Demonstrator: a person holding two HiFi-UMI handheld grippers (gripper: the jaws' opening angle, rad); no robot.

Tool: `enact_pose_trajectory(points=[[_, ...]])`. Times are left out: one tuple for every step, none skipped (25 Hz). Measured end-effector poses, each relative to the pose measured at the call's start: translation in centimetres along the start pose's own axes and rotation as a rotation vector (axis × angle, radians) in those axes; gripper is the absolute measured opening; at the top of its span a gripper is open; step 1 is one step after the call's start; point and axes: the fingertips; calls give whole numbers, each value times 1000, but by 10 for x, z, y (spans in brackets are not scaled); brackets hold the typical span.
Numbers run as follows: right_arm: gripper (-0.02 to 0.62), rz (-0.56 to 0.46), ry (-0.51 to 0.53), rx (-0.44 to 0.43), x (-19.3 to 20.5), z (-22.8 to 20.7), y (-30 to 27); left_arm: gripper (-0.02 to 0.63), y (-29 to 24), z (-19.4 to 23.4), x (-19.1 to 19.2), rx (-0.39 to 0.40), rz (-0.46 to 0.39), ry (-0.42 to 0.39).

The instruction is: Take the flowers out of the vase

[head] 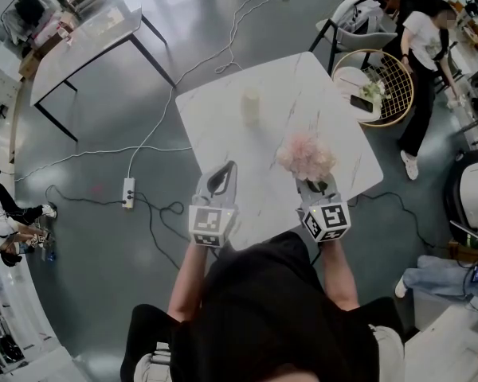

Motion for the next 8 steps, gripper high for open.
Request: enact_pose_trajectory(points=[[75,0,0,0,0,0,0,6,0,0,0,-1,0,0],[76,0,0,-1,0,0,-1,6,0,1,0,-2,-1,0],[76,-1,0,-1,1,0,-1,6,-1,1,0,-2,-2,-1],[75,-1,1,-2,2,0,-2,6,-1,1,1,-3,-2,-1],[75,-2,1,-3,3,1,-2,6,-1,1,2,-3,-2,-2],[75,-2,2,-4,4,1,-2,6,-1,1,3,-4,-2,-3],[75,-3,2,-5,4,1,-3,6,-1,1,4,-4,-2,-3],[75,-3,2,-7,5,1,-3,6,-1,0,5,-4,-3,-3]])
Point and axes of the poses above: the fingertips, and each gripper's own axes: y backward along the fingers, z to its left, x out of its underside, and after that the axes turned 3 degrees about z, right-handed
